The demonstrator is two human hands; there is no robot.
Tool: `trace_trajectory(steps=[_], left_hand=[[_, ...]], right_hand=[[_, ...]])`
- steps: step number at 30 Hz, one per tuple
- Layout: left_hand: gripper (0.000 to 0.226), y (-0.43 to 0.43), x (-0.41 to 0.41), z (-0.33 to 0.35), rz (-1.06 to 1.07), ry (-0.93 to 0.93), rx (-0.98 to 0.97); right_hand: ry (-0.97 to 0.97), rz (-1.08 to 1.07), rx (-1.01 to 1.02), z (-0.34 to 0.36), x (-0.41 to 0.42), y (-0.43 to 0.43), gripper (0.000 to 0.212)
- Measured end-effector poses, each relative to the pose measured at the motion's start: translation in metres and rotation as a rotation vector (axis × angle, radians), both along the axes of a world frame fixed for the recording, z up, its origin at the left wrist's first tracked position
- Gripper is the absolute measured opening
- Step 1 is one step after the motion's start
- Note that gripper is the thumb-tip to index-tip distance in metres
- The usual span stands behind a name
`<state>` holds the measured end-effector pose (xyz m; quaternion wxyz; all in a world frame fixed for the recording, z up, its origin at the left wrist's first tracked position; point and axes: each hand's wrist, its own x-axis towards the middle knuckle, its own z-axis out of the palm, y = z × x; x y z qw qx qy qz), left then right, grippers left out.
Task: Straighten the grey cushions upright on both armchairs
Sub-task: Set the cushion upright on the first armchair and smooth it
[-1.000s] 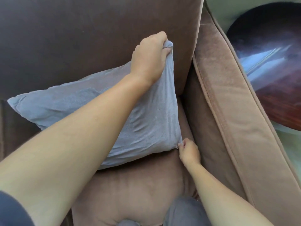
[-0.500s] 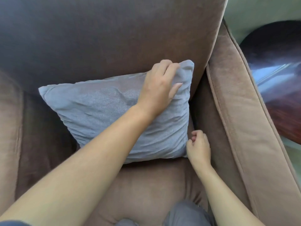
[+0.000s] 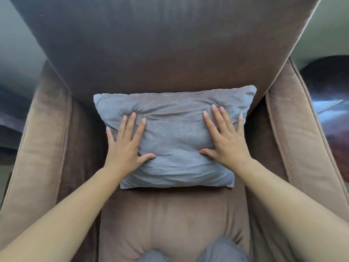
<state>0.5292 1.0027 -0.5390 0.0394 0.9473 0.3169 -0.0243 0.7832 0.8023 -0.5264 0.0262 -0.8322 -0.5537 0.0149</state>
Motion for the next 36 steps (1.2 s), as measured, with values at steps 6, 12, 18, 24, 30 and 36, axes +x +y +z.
trace_trajectory(steps=[6, 12, 18, 24, 30, 36], left_hand=[[0.117, 0.010, 0.009, -0.012, 0.014, 0.041, -0.020], [0.119, 0.007, 0.011, -0.011, 0.014, 0.074, -0.052], [0.115, -0.013, 0.010, 0.020, 0.054, 0.120, -0.126], [0.093, -0.062, -0.018, 0.077, 0.017, 0.122, -0.218], [0.071, -0.170, -0.081, 0.138, 0.144, 0.040, -0.281], [0.056, -0.258, -0.127, 0.232, 0.173, 0.082, -0.271]], right_hand=[[0.038, -0.100, -0.086, -0.014, 0.001, 0.003, 0.126], [0.031, -0.140, -0.114, -0.013, -0.009, 0.009, 0.124], [0.081, -0.165, -0.126, 0.010, -0.035, 0.004, 0.116], [0.287, -0.180, -0.048, 0.052, -0.079, -0.050, 0.086], [0.451, -0.266, 0.041, 0.111, -0.147, -0.152, 0.051], [0.391, -0.228, -0.098, 0.209, -0.178, -0.226, 0.040]])
